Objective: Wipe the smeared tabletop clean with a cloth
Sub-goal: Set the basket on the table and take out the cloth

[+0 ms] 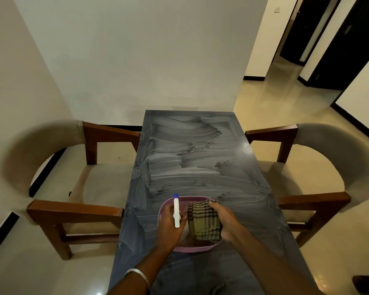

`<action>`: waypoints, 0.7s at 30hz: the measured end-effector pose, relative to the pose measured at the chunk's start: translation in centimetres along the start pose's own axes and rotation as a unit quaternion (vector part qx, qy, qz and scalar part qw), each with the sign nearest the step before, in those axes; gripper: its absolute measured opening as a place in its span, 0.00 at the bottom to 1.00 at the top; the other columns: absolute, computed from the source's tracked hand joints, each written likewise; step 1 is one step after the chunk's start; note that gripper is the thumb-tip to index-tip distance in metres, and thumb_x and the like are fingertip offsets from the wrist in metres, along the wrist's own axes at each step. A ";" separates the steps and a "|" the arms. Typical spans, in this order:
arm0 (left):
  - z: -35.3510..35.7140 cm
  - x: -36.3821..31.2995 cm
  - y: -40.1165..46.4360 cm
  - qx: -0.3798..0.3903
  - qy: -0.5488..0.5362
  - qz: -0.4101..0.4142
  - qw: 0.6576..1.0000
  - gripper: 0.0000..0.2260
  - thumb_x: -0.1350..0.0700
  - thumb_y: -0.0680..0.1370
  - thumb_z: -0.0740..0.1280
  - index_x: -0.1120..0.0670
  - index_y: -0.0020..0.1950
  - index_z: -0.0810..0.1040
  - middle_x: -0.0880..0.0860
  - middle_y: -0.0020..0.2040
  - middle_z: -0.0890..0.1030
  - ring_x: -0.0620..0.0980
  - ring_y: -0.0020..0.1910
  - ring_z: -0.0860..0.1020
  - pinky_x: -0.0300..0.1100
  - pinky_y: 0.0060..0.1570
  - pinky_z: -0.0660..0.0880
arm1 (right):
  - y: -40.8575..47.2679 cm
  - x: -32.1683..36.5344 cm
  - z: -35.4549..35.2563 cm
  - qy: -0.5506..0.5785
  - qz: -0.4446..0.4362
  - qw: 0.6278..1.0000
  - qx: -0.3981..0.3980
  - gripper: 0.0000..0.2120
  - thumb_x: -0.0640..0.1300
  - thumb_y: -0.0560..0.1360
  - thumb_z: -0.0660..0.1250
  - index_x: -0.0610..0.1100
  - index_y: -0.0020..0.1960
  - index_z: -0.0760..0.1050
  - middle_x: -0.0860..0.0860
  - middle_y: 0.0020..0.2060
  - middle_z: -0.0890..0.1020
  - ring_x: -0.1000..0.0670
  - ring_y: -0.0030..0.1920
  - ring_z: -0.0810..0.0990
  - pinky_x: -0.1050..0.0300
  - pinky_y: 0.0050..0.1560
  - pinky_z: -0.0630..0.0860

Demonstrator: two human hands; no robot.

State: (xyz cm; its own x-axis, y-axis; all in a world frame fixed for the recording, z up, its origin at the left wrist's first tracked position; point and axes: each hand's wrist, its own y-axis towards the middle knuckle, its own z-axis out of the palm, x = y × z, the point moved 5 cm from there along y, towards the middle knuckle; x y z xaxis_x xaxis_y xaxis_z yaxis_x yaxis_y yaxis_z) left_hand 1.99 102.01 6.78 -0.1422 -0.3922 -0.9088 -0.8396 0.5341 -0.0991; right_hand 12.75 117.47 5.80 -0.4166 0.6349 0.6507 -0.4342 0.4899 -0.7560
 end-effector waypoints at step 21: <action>0.0 -0.5 0.9 0.059 -0.064 -0.014 0.996 0.23 0.60 0.77 0.69 0.57 0.72 0.68 0.48 0.57 0.78 0.45 0.56 0.77 0.35 0.56 0.74 | -2.0 2.8 -1.0 -0.051 -0.113 0.992 0.039 0.12 0.37 0.77 0.68 0.40 0.60 0.78 0.43 0.47 0.87 0.42 0.48 0.85 0.49 0.43 0.82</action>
State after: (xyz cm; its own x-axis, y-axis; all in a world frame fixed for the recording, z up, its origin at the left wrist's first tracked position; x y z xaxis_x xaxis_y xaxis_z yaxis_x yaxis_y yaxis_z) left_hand 1.28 102.67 7.16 -0.0456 -0.3127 -0.9488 -0.7732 0.6124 -0.1647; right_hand 13.25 118.87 9.00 -0.3788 0.4492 0.8092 -0.5840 0.5622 -0.5855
